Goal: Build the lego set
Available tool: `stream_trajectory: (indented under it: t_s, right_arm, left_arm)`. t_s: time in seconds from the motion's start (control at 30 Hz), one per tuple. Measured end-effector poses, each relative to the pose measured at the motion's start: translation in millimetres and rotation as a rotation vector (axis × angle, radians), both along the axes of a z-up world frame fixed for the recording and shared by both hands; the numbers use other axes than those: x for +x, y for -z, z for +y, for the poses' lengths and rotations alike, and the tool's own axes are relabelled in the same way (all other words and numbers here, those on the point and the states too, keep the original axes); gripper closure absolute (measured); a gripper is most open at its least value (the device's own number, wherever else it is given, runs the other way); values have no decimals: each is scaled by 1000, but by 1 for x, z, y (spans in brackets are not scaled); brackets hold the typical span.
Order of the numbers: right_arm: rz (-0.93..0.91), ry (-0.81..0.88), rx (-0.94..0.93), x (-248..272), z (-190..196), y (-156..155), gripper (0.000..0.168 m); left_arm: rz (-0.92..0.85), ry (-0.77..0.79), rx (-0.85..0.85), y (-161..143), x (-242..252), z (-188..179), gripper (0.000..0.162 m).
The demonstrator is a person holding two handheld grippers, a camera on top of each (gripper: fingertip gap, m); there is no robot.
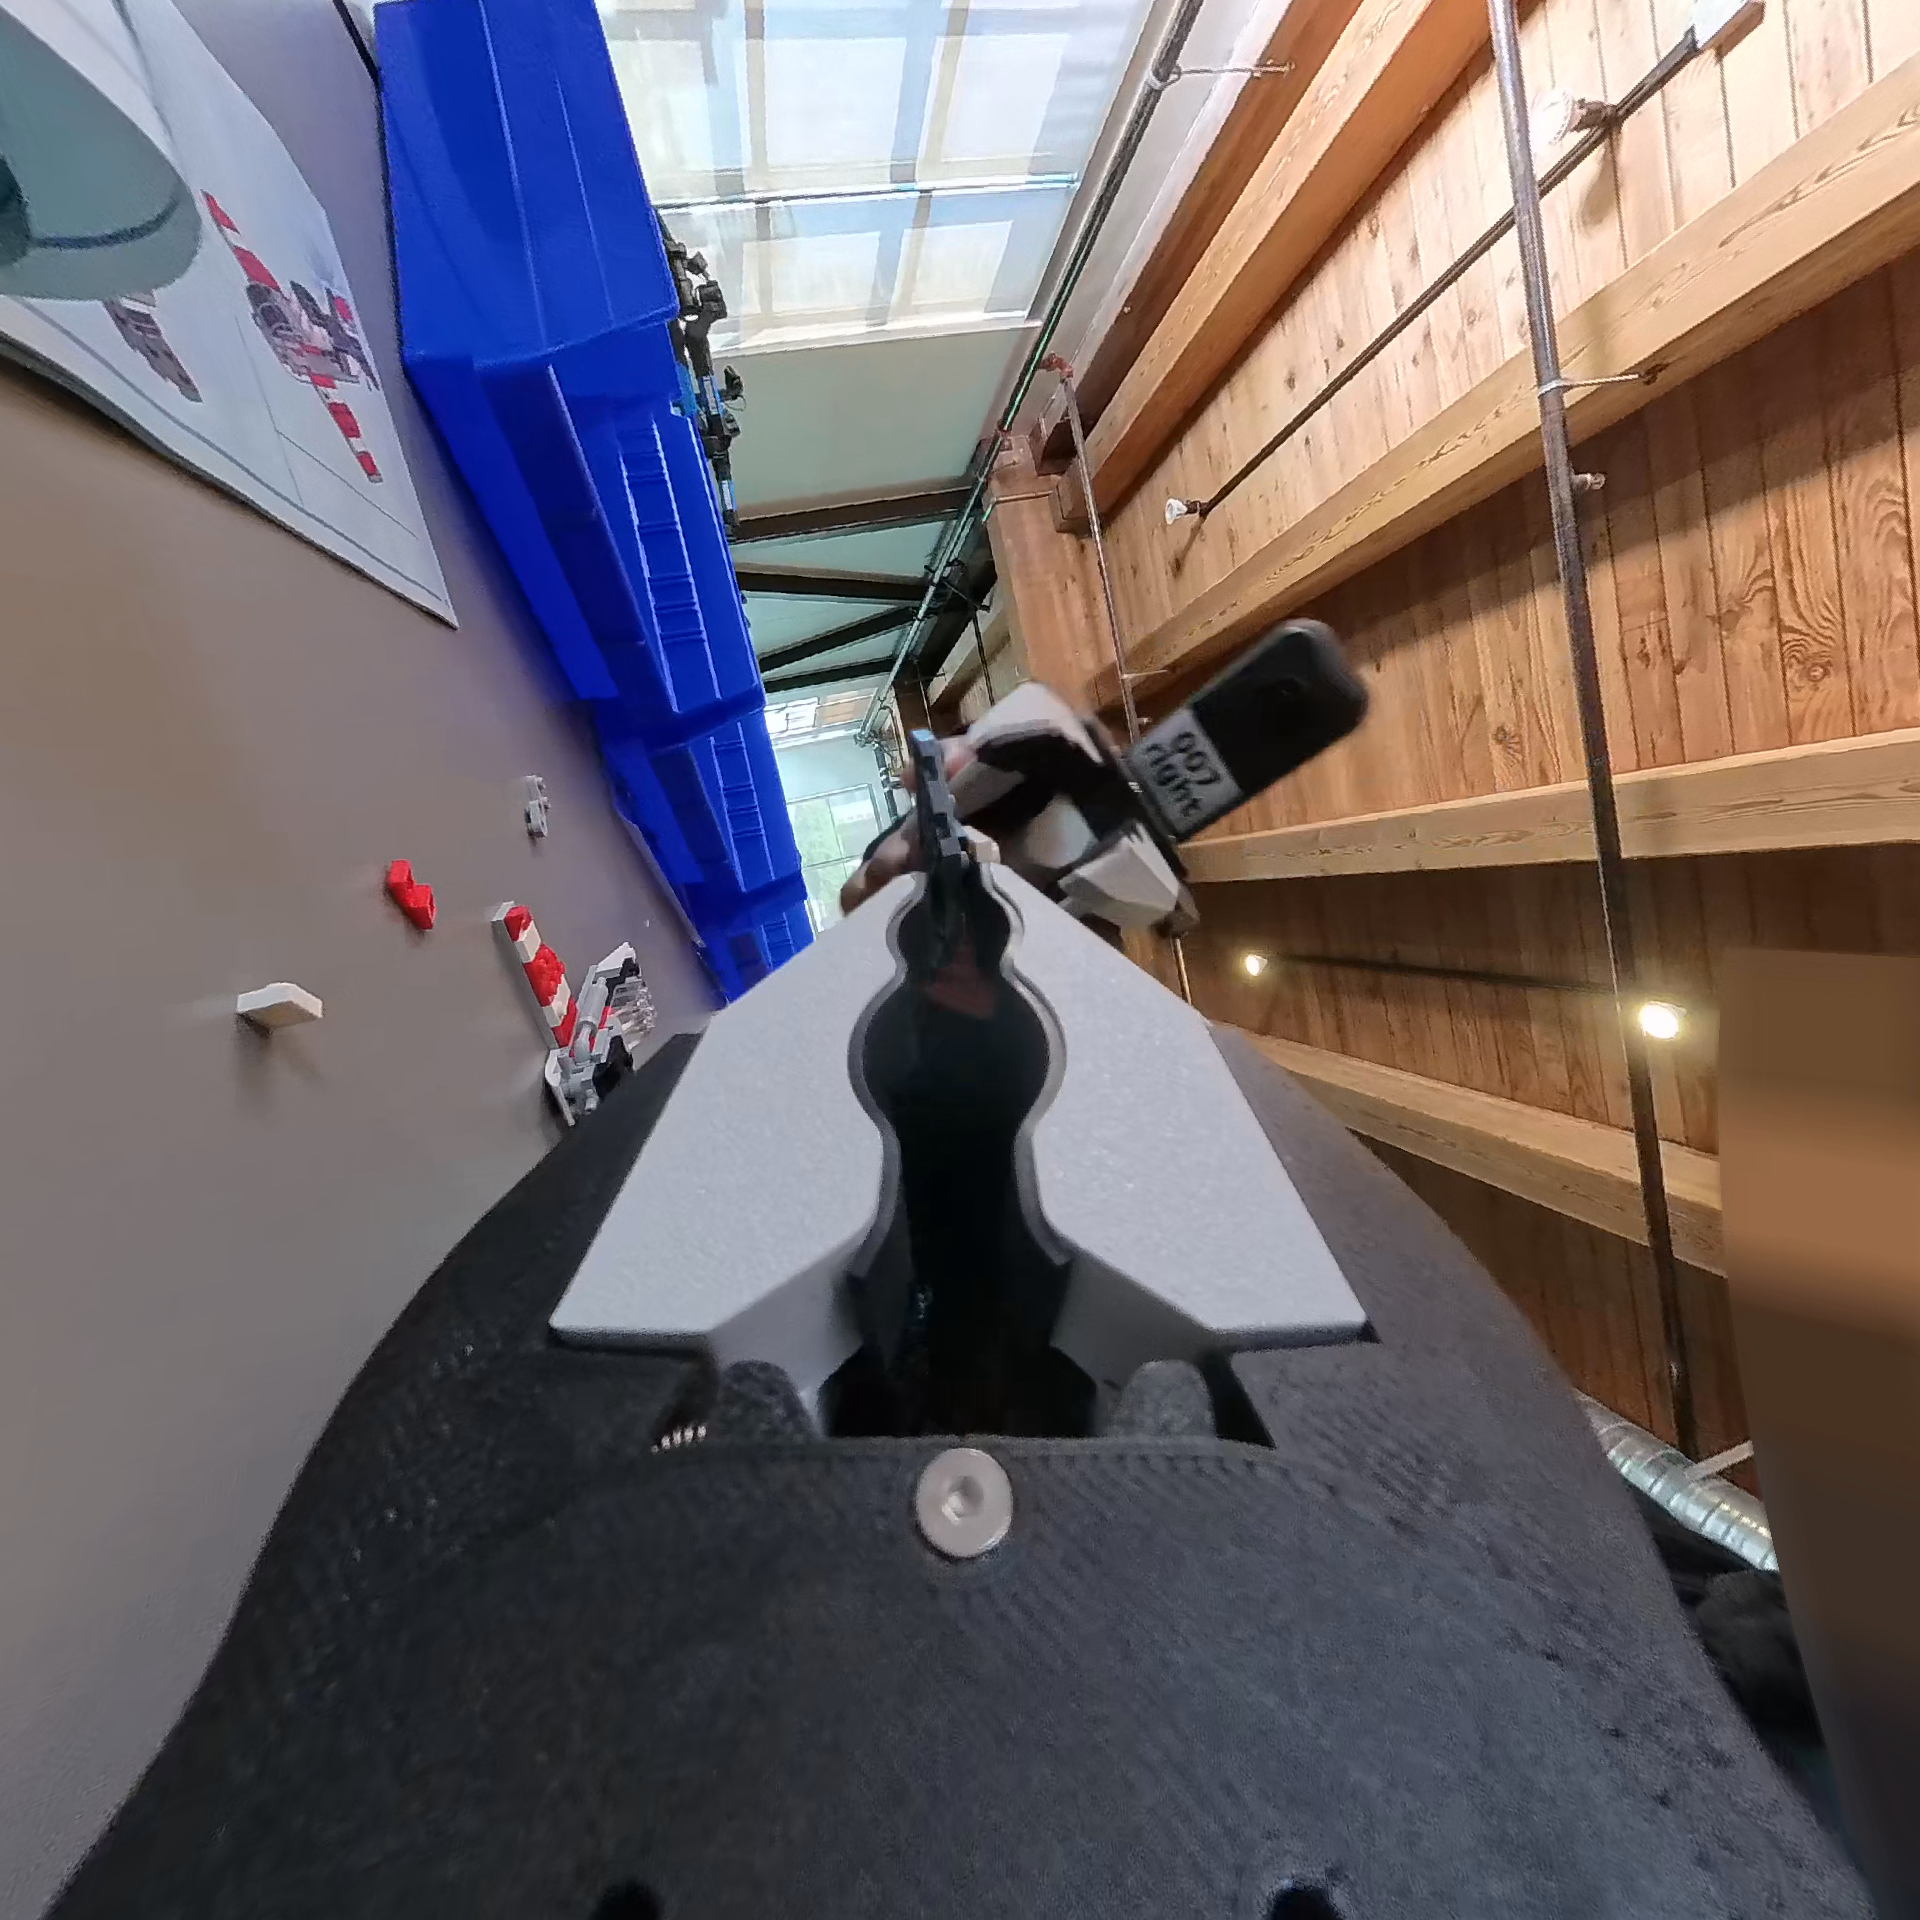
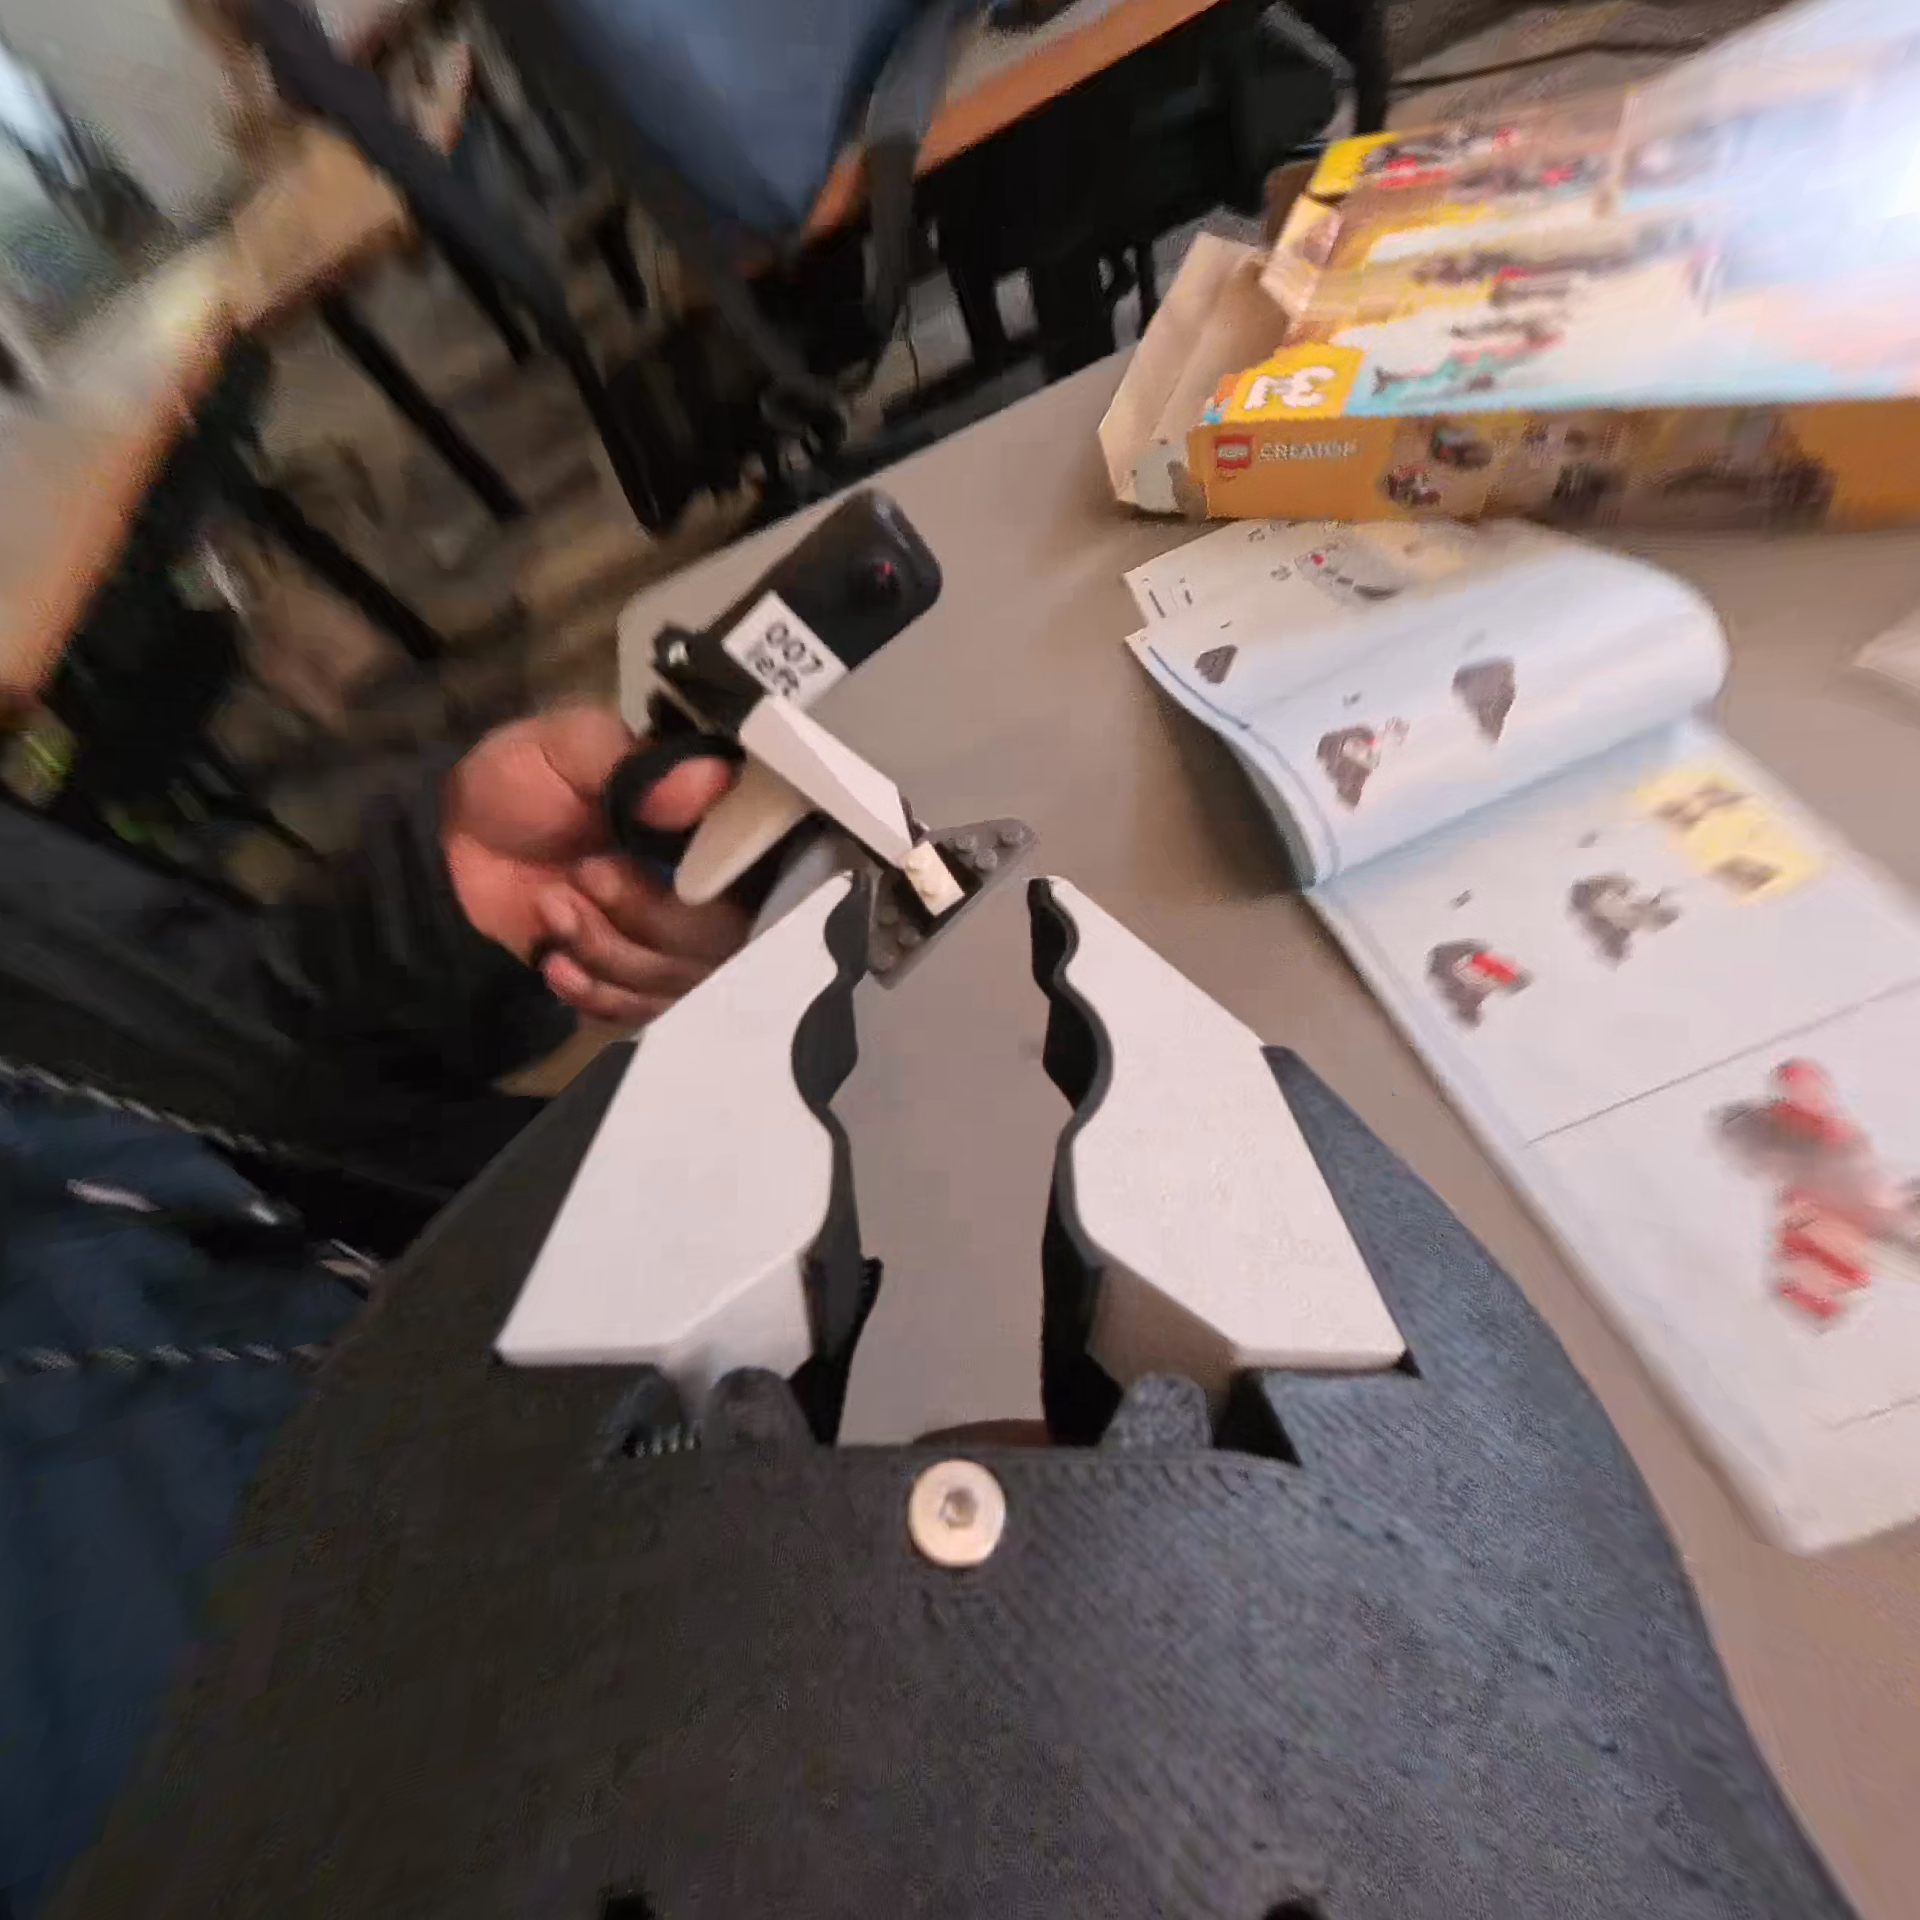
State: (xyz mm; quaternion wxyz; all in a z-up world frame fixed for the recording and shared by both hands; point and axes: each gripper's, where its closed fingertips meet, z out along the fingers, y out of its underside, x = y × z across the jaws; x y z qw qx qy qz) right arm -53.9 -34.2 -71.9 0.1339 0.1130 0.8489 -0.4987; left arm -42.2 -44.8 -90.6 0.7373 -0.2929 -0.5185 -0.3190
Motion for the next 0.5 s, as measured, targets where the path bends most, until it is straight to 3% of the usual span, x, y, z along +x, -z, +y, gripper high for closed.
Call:
stream_trajectory:
  t_s: [0.17,0.5]
  right_arm:
    - [-322,105,-117,8,3,-1,135]
    - [-528,42,-165,19,6,1,133]
  left_arm:
    - [28,38,-3,-5,4,12,156]
    - [73,53,-31,-11,9,14,156]
